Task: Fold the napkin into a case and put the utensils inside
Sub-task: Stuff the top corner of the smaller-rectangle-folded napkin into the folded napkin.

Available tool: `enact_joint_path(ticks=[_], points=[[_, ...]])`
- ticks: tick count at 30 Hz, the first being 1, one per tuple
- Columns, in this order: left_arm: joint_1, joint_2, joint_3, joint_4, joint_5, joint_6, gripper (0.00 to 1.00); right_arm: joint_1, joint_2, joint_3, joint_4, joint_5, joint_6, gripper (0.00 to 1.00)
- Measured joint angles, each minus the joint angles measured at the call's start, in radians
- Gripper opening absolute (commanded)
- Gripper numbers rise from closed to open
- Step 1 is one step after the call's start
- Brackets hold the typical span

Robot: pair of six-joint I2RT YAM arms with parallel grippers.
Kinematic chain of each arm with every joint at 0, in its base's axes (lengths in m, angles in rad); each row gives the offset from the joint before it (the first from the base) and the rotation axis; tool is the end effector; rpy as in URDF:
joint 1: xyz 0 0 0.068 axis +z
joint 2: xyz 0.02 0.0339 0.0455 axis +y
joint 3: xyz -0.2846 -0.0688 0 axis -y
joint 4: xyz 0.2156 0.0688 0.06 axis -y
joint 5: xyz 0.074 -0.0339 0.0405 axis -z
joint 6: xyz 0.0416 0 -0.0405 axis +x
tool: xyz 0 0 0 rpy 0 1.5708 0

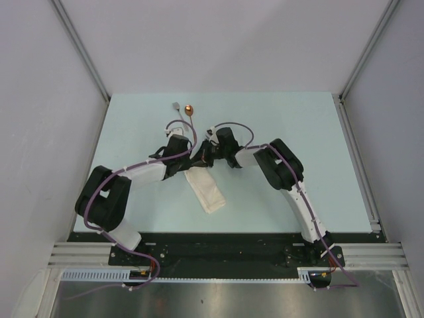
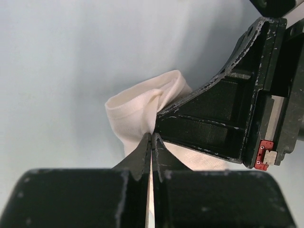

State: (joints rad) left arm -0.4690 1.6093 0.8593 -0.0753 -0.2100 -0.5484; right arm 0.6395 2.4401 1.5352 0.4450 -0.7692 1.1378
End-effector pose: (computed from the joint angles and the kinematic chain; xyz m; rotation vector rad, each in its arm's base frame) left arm 0.2781 -0.1312 0.2106 -0.1927 2.3775 -0.2345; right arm 0.3926 0.3281 0.1186 0.0075 2.4570 1.7561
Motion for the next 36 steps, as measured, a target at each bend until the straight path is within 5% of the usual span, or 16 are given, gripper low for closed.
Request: enact_joint_path(ticks=[5, 10, 15, 19, 36], points=[[0.015, -0.013, -0.055, 0.033, -0.008, -0.040, 0.27, 0.011, 0.032, 0.006, 0.046, -0.006, 0.036, 0.00], [0.044, -0.056, -0.098, 0.050, 0.007, -0.066, 0.32, 0.014, 0.032, 0.006, 0.047, -0.007, 0.029, 0.00], [0.075, -0.138, -0.142, 0.066, 0.012, -0.092, 0.24, 0.014, 0.032, 0.006, 0.045, -0.008, 0.008, 0.00], [0.090, -0.181, -0.149, 0.090, 0.012, -0.110, 0.07, 0.014, 0.032, 0.006, 0.046, -0.008, 0.002, 0.00], [0.121, 0.003, -0.109, 0.115, 0.047, -0.109, 0.04, 0.032, 0.053, 0.051, 0.032, 0.037, 0.093, 0.10]])
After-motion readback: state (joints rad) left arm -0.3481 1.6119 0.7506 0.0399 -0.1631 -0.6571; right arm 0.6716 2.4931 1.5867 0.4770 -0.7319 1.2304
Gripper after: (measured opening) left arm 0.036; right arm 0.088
